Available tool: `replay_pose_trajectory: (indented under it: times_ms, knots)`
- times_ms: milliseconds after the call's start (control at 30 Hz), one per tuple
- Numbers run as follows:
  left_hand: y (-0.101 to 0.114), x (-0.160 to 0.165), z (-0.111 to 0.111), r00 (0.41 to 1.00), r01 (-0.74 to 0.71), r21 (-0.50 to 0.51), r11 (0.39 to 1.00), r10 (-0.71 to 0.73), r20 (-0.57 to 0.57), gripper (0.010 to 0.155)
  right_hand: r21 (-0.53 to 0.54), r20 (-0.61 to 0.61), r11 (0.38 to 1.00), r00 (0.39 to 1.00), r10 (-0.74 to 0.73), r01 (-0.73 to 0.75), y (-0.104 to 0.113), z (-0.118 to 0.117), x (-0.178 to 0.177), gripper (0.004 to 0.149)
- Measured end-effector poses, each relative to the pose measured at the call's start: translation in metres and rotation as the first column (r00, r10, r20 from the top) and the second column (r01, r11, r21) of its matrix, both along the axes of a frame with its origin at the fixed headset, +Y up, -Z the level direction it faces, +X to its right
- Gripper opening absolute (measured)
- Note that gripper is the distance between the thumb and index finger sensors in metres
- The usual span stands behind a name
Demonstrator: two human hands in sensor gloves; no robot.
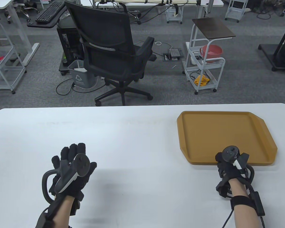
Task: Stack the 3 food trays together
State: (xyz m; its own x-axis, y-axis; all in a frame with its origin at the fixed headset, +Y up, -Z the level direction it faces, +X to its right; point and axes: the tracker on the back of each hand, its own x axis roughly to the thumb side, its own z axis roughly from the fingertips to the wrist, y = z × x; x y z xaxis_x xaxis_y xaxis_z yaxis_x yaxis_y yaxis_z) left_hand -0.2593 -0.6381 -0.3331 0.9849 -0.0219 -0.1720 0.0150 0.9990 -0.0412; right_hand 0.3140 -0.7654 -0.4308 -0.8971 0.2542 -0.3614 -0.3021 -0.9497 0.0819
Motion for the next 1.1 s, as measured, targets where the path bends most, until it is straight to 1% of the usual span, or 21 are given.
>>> replay_pose_trajectory:
  times_ms: [67, 167, 267, 433, 467, 600, 700, 867, 967, 1033, 1100]
  knots:
    - [0.001, 0.0, 0.001, 1.0, -0.003, 0.003, 1.0, 0.003, 0.001, 0.086, 0.032, -0.065, 0.999, 0.998, 0.023, -0.021, -0.001, 0.004, -0.011, 0.039]
    - [0.003, 0.001, 0.003, 1.0, -0.011, 0.011, 1.0, 0.011, 0.008, 0.087, 0.09, -0.162, 0.995, 0.985, 0.064, -0.05, -0.004, 0.013, -0.039, 0.039]
    - [0.004, 0.002, 0.004, 1.0, -0.014, 0.016, 1.0, 0.014, 0.015, 0.086, 0.093, -0.213, 0.994, 0.974, 0.079, -0.06, -0.004, 0.022, -0.069, 0.039]
    - [0.007, 0.006, 0.006, 0.999, -0.022, 0.022, 1.0, 0.021, 0.031, 0.086, 0.114, -0.286, 0.989, 0.95, 0.125, -0.096, -0.004, 0.05, -0.148, 0.039]
    - [0.008, 0.006, 0.007, 0.999, -0.023, 0.024, 0.999, 0.022, 0.033, 0.086, 0.117, -0.3, 0.988, 0.945, 0.128, -0.096, -0.004, 0.054, -0.159, 0.039]
    - [0.009, 0.006, 0.007, 0.999, -0.028, 0.03, 0.999, 0.027, 0.04, 0.086, 0.12, -0.358, 0.991, 0.929, 0.094, -0.054, -0.004, 0.077, -0.218, 0.039]
    - [0.008, 0.007, 0.007, 0.999, -0.028, 0.03, 0.999, 0.026, 0.044, 0.086, 0.087, -0.436, 0.996, 0.899, 0.044, -0.006, -0.006, 0.091, -0.252, 0.044]
    - [0.007, 0.009, 0.007, 0.998, -0.023, 0.02, 1.0, 0.022, 0.05, 0.087, 0.018, -0.54, 0.999, 0.842, -0.017, 0.032, -0.006, 0.102, -0.287, 0.052]
    - [0.007, 0.009, 0.007, 0.999, -0.021, 0.024, 0.999, 0.02, 0.051, 0.087, -0.052, -0.561, 0.998, 0.825, -0.068, 0.047, -0.003, 0.099, -0.291, 0.055]
    - [0.007, 0.008, 0.007, 0.998, -0.022, 0.026, 0.999, 0.021, 0.051, 0.086, -0.109, -0.557, 0.99, 0.82, -0.133, 0.087, -0.001, 0.095, -0.288, 0.055]
    - [0.007, 0.008, 0.007, 0.998, -0.023, 0.026, 0.999, 0.022, 0.051, 0.086, -0.15, -0.56, 0.985, 0.813, -0.16, 0.09, 0.002, 0.094, -0.285, 0.056]
